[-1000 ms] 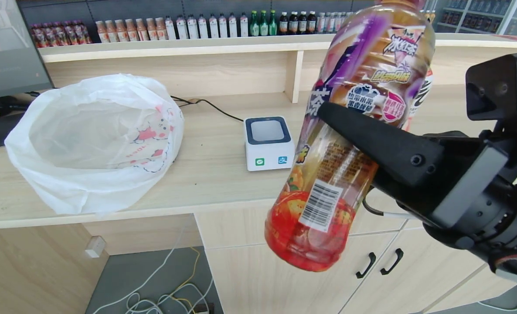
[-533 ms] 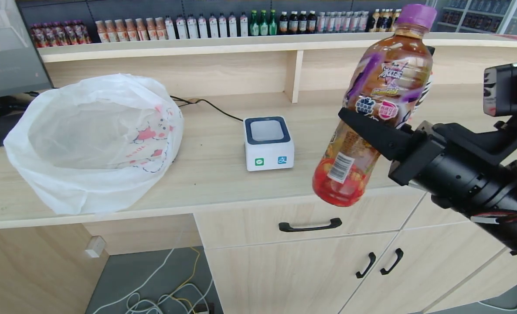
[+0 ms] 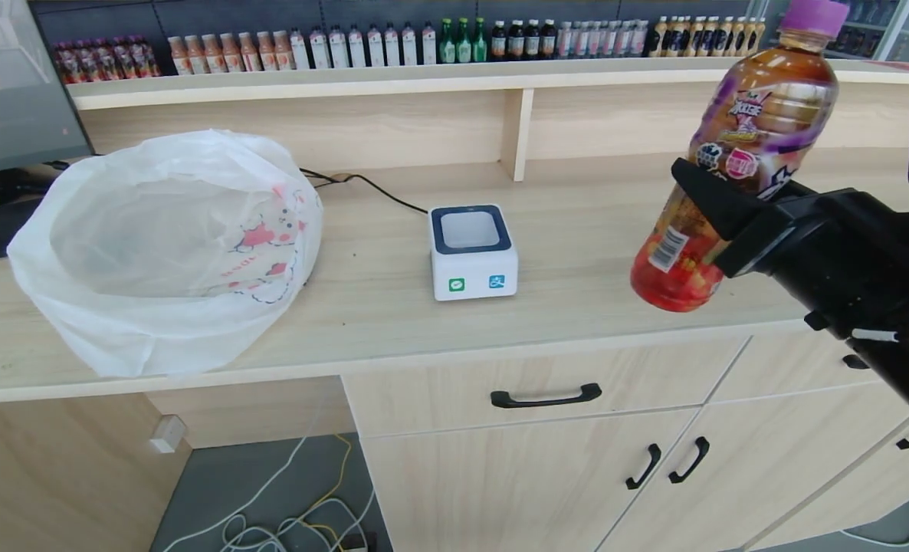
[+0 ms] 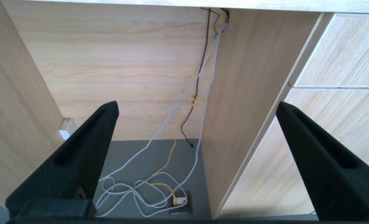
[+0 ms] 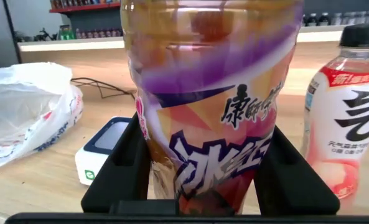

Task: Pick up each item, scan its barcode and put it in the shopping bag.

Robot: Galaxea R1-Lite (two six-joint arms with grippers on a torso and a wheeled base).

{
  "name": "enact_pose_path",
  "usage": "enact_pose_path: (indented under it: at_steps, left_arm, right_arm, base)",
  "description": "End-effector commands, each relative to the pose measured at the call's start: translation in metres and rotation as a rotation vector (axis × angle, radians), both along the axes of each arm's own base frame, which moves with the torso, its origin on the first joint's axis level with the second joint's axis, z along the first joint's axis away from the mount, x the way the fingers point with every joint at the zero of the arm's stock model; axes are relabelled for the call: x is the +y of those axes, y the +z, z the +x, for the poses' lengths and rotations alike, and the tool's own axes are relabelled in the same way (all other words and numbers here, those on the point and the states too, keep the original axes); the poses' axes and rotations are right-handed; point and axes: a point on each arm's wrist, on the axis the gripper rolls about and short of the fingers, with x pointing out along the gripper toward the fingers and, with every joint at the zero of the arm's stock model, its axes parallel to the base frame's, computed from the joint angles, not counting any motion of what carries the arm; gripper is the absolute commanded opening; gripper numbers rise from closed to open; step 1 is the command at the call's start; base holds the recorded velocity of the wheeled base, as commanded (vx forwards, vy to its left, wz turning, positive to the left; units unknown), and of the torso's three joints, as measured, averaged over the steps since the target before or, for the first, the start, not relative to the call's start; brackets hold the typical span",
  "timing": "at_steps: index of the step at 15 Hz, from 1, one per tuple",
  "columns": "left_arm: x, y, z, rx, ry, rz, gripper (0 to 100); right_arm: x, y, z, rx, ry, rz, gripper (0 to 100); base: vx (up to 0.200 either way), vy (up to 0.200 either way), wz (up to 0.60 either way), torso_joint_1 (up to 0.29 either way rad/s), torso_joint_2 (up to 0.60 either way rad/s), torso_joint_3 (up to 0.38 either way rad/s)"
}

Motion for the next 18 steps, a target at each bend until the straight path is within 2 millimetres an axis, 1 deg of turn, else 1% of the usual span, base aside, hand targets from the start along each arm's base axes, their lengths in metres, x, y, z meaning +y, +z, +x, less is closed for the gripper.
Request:
enact_pose_path:
  at_steps: [1, 2, 4, 6, 7, 9, 12, 14, 16, 18]
  left_arm:
    - [0.0, 0.0, 0.0, -0.001, 0.0, 0.003, 100]
    - [0.0, 0.0, 0.0, -0.002, 0.0, 0.0, 100]
    - [0.0, 0.0, 0.0, -0.002, 0.0, -0.009, 100]
    - [0.0, 0.0, 0.0, -0.002, 0.0, -0.008, 100]
    - [0.0, 0.0, 0.0, -0.002, 0.0, -0.009, 100]
    - [0.0, 0.0, 0.0, -0.002, 0.002, -0.011, 100]
    - [0.0, 0.0, 0.0, -0.002, 0.0, -0.011, 100]
    - [0.0, 0.0, 0.0, -0.002, 0.0, -0.011, 100]
    - [0.0, 0.0, 0.0, -0.002, 0.0, -0.011, 100]
    - [0.0, 0.0, 0.0, -0.002, 0.0, -0.011, 100]
  right_arm:
    - [-0.018, 0.006, 0.002, -0.024, -0.076, 0.002, 0]
    - [-0.022, 0.004, 0.003, -0.019, -0.094, 0.002, 0]
    - [-0.024, 0.004, 0.003, -0.017, -0.092, 0.004, 0]
    - [-0.023, 0.005, 0.0, -0.029, -0.039, -0.011, 0]
    - [-0.023, 0.003, 0.002, -0.031, 0.003, -0.038, 0]
    - [-0.036, 0.0, 0.011, -0.016, -0.074, -0.034, 0]
    - [-0.04, -0.002, 0.014, -0.009, -0.092, -0.035, 0]
    - [-0.039, -0.003, 0.019, -0.003, -0.126, -0.04, 0]
    - [-0.035, 0.008, 0.026, -0.046, -0.175, -0.052, 0]
    - [-0.035, 0.005, 0.026, -0.057, -0.18, -0.048, 0]
  base:
    - [0.0, 0.0, 0.0, 0.0, 0.0, 0.0]
    - [0.0, 0.0, 0.0, 0.0, 0.0, 0.0]
    - [0.0, 0.0, 0.0, 0.0, 0.0, 0.0]
    - [0.0, 0.0, 0.0, 0.0, 0.0, 0.0]
    - [0.0, 0.0, 0.0, 0.0, 0.0, 0.0]
    - [0.0, 0.0, 0.0, 0.0, 0.0, 0.0]
    - [0.0, 0.0, 0.0, 0.0, 0.0, 0.0]
    - [0.0, 0.2, 0.0, 0.002, 0.0, 0.0]
    - [0.0, 0.2, 0.0, -0.002, 0.0, 0.005]
    - [0.0, 0.2, 0.0, 0.015, 0.0, -0.002]
